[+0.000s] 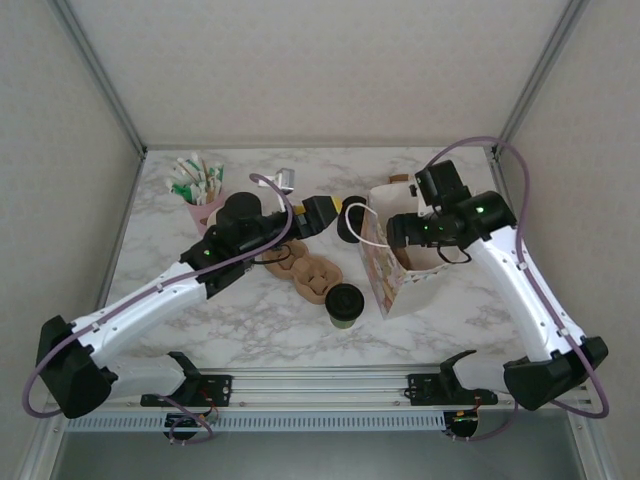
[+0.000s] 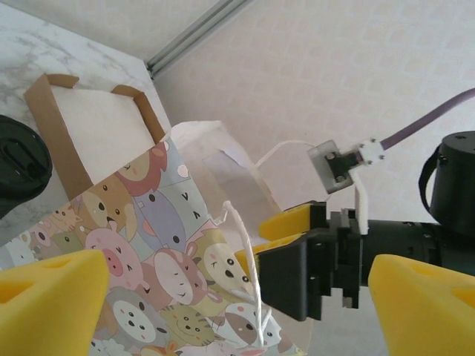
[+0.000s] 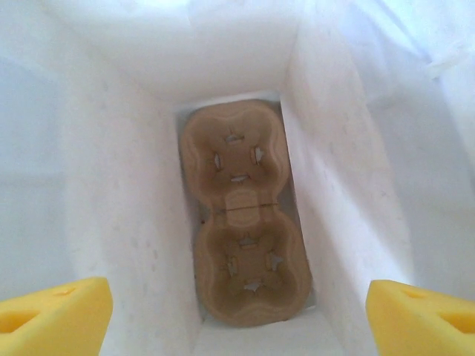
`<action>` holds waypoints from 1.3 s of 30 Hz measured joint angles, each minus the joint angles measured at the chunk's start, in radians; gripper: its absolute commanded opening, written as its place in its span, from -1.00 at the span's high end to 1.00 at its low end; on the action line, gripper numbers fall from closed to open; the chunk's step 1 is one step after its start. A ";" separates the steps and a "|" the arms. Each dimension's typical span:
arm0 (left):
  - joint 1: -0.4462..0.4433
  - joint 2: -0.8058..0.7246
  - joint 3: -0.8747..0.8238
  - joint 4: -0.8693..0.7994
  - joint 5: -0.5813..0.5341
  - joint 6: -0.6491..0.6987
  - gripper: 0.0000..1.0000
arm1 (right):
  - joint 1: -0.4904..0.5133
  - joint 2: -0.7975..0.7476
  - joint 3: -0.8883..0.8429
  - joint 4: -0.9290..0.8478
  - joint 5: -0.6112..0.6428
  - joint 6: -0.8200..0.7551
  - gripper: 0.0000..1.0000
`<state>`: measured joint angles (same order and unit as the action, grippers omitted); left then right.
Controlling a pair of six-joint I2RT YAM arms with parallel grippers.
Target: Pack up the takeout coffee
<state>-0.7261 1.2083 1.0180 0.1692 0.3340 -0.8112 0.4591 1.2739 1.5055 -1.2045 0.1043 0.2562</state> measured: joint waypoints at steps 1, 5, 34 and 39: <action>0.000 -0.011 0.000 -0.006 -0.006 0.002 -0.90 | 0.000 -0.010 0.008 -0.002 -0.002 0.000 -0.87; 0.000 -0.069 0.000 -0.039 -0.037 0.014 -0.99 | 0.000 -0.055 0.047 -0.021 -0.018 0.002 -0.98; 0.000 -0.467 -0.216 -0.312 -0.228 0.003 -0.99 | 0.266 -0.187 0.050 -0.031 -0.417 -0.031 -0.98; 0.000 -0.523 -0.301 -0.317 -0.273 -0.022 -0.99 | 0.488 -0.104 0.044 -0.056 -0.284 -0.031 -0.97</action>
<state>-0.7258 0.6849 0.7166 -0.1482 0.0608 -0.8333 0.9470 1.1698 1.5497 -1.2606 -0.1795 0.2249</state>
